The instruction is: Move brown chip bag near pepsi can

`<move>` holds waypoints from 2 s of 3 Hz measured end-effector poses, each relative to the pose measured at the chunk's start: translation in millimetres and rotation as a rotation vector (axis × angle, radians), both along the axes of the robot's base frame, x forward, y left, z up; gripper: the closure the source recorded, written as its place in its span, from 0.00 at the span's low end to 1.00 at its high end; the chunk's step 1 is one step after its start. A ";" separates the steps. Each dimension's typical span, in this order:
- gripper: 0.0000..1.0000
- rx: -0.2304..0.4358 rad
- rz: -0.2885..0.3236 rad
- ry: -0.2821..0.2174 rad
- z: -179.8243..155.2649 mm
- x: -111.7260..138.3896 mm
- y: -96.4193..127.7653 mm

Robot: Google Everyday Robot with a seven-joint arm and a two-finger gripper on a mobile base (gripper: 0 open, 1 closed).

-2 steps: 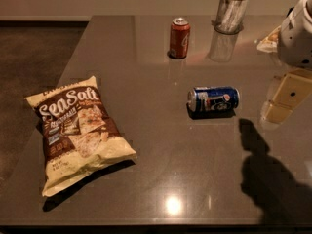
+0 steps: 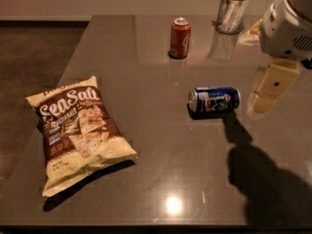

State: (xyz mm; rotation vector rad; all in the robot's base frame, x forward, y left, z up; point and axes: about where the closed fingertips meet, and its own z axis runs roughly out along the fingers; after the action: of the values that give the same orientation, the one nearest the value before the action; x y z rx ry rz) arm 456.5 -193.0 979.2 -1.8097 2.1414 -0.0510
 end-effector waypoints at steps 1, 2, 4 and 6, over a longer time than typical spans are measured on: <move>0.00 0.042 0.157 -0.012 0.3 18.1 50.0; 0.00 0.073 0.349 -0.012 -1.3 37.1 107.7; 0.00 0.033 0.766 0.036 -26.1 40.2 245.4; 0.00 -0.095 1.077 0.035 -51.0 21.2 338.3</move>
Offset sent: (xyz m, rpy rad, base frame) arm 0.0565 0.1725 -0.0050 0.1041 0.0079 0.5856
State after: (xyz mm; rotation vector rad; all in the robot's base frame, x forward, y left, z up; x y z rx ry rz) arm 477.7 145.3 928.2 -2.7573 0.9424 0.1394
